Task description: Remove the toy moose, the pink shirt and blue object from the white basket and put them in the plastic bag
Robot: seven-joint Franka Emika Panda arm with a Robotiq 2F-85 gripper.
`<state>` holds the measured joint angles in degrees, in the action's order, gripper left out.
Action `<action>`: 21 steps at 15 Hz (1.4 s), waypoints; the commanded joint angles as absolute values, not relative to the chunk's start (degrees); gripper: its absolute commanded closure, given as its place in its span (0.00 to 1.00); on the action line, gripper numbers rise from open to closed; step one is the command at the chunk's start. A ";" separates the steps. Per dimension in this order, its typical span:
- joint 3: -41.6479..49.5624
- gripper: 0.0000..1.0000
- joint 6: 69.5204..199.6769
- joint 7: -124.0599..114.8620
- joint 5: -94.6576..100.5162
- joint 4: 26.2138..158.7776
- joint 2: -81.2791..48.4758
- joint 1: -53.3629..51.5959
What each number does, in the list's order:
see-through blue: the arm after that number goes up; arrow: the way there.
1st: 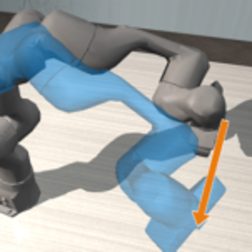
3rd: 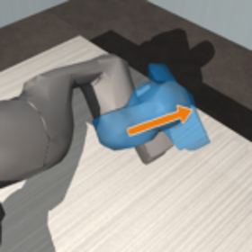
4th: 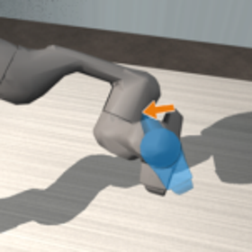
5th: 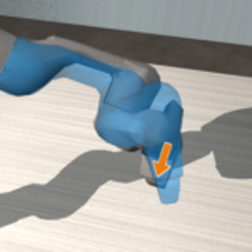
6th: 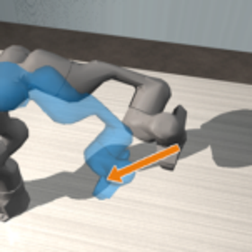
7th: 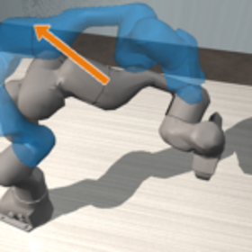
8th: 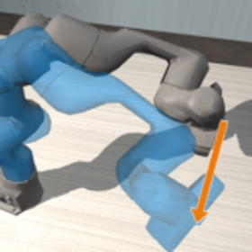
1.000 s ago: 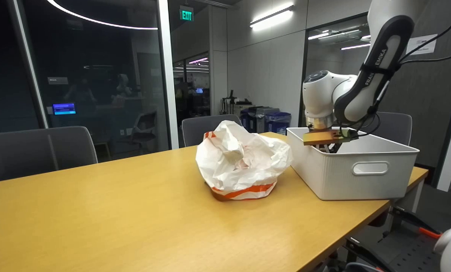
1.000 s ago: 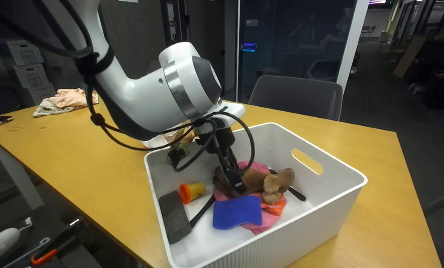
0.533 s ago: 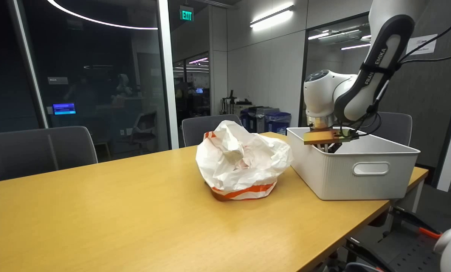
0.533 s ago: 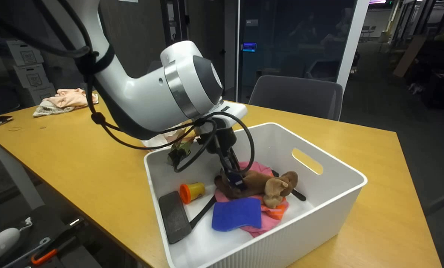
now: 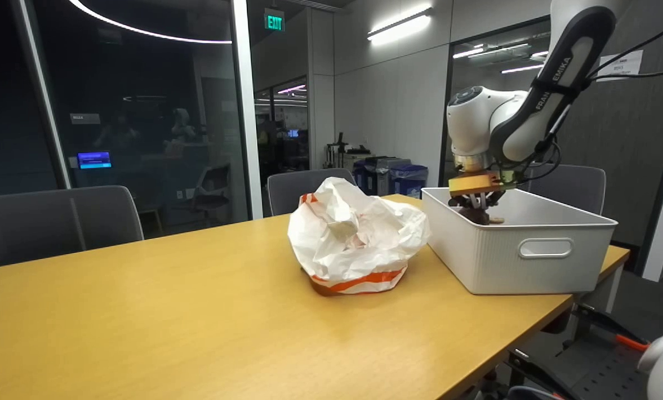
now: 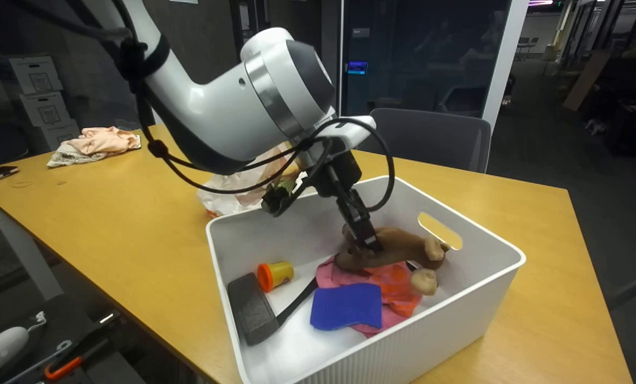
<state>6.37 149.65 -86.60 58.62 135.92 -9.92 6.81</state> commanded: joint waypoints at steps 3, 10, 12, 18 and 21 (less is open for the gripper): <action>6.61 0.91 136.46 -80.08 58.70 131.97 -0.98 5.29; 4.28 0.88 135.11 -72.17 55.65 128.92 9.90 4.32; 2.70 0.88 136.61 -69.98 52.53 130.20 12.57 2.90; -4.37 0.88 139.23 -63.16 44.36 134.41 17.96 -2.71; -8.56 0.88 137.30 -60.72 40.99 137.68 21.64 -5.59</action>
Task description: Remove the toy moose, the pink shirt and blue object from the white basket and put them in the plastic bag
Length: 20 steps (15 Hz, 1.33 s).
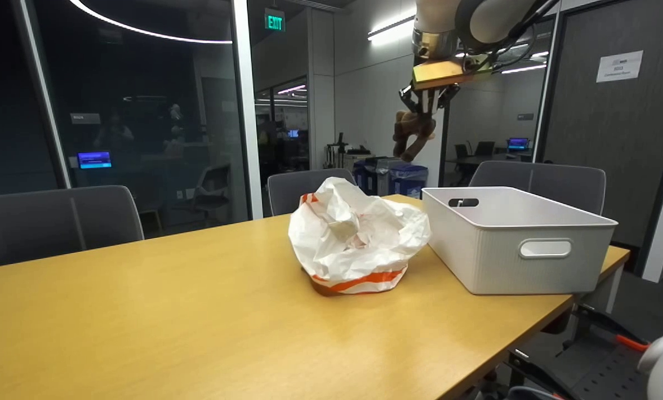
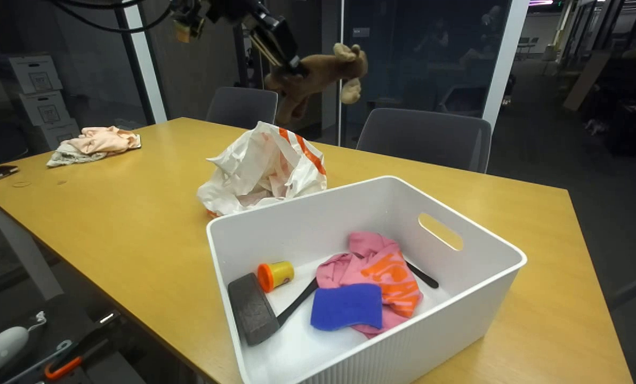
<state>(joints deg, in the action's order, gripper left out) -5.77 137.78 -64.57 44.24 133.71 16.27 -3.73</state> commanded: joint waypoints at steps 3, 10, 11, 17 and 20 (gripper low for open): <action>-12.11 0.88 134.56 -58.50 39.35 140.68 24.36 -7.21; -17.77 0.88 134.52 -53.85 34.42 146.62 26.67 -9.73; -18.76 0.88 135.19 -54.32 35.00 146.98 25.82 -9.64; -24.23 0.89 137.84 -60.94 44.50 145.39 16.46 -6.73; -23.79 0.89 138.47 -69.69 56.39 141.38 10.61 -4.69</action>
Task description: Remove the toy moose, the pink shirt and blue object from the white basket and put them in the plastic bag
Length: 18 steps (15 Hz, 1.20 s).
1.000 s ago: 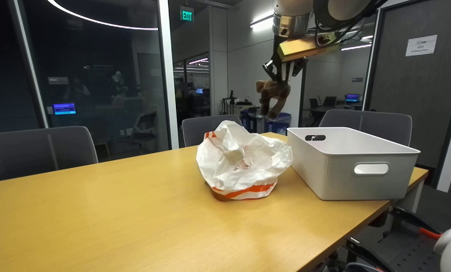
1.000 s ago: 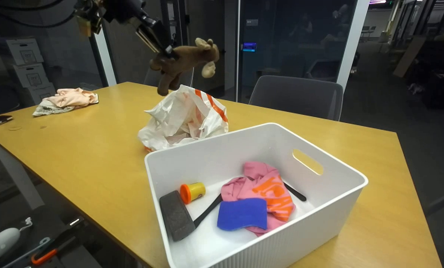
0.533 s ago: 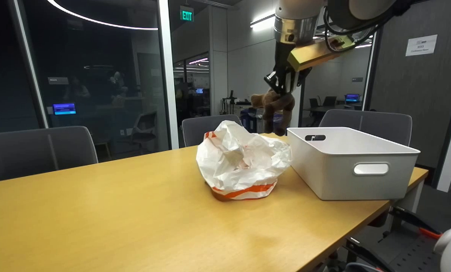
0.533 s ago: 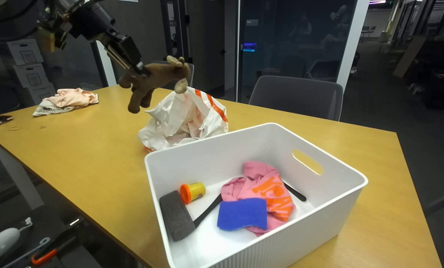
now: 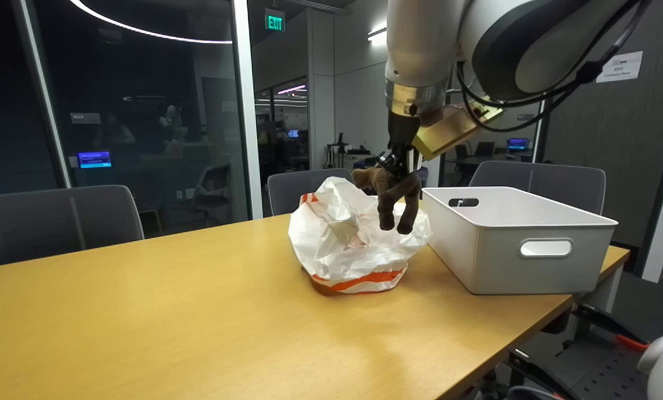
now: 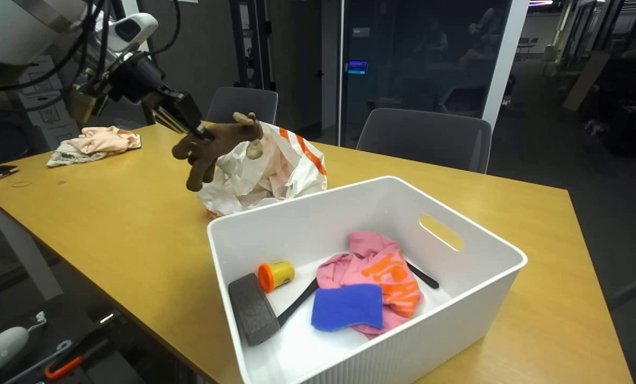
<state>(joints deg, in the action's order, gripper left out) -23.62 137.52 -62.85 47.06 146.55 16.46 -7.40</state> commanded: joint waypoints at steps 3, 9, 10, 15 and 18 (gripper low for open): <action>-20.69 0.89 136.17 -76.15 66.45 136.21 4.05 -4.99; -15.72 0.89 136.73 -80.25 68.92 133.65 -5.34 -8.71; -15.24 0.89 137.20 -82.43 69.49 133.63 -6.24 -9.23; -13.60 0.61 135.64 -101.81 79.09 133.16 -8.02 -11.62; -13.15 0.47 134.35 -106.44 80.40 133.37 -8.36 -11.59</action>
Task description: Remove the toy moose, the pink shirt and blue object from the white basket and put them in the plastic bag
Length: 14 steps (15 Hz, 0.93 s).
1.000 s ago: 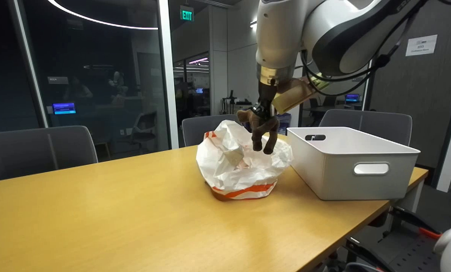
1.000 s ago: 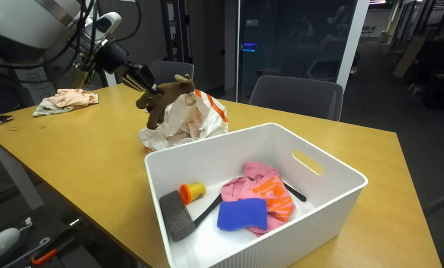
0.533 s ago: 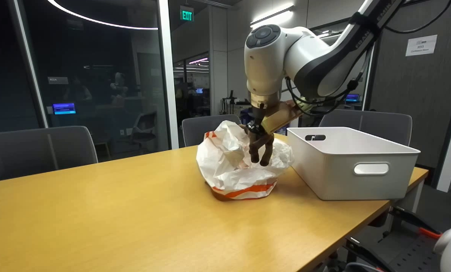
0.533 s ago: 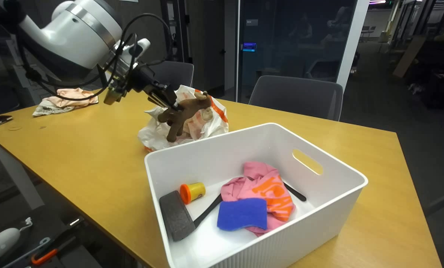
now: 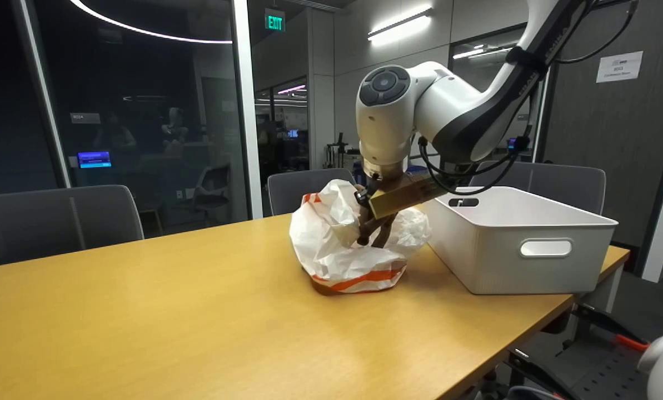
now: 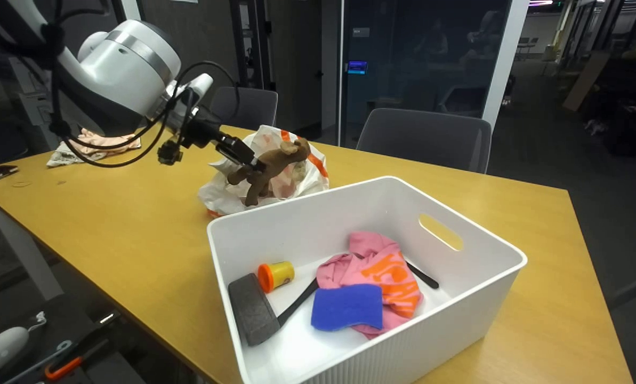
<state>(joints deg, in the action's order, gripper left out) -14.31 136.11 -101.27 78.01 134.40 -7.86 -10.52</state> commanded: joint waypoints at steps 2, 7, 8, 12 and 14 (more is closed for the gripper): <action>-12.83 0.31 133.45 -108.31 80.47 133.46 -8.47 -11.38; -11.34 0.00 134.18 -102.17 74.62 133.28 -7.60 -9.63; -10.95 0.00 134.31 -100.22 72.69 133.10 -7.28 -9.24; -8.11 0.00 126.91 -97.56 73.38 131.37 -5.09 -8.17; -6.89 0.00 120.95 -96.91 73.32 130.75 -3.64 -7.47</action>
<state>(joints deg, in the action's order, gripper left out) -8.45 127.30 -98.97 72.98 131.63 -6.47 -8.24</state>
